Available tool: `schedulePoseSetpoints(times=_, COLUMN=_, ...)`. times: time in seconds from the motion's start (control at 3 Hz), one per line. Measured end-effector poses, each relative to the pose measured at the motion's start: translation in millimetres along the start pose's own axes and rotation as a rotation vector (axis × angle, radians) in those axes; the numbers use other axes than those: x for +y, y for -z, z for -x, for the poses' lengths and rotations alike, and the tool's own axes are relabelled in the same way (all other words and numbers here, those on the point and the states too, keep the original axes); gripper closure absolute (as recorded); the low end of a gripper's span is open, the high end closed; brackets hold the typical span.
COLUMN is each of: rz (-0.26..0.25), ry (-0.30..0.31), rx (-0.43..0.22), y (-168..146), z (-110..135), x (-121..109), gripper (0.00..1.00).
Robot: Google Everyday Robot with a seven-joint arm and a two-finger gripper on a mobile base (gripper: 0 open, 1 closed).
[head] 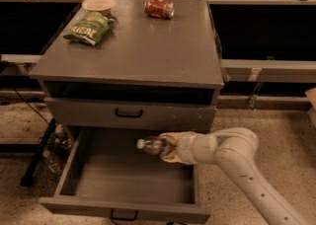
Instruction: Place water bottle into middle drawer
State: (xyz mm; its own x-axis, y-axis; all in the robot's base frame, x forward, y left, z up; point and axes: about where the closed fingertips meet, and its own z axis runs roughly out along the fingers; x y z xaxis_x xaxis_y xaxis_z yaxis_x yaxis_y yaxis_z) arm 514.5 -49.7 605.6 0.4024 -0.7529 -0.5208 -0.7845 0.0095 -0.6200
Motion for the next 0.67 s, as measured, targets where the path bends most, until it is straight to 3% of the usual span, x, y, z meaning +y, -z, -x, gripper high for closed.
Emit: schedulePoseSetpoints(times=0.67, rz=0.096, ry=0.048, rx=-0.104, y=-60, z=32, x=18, gripper=1.0)
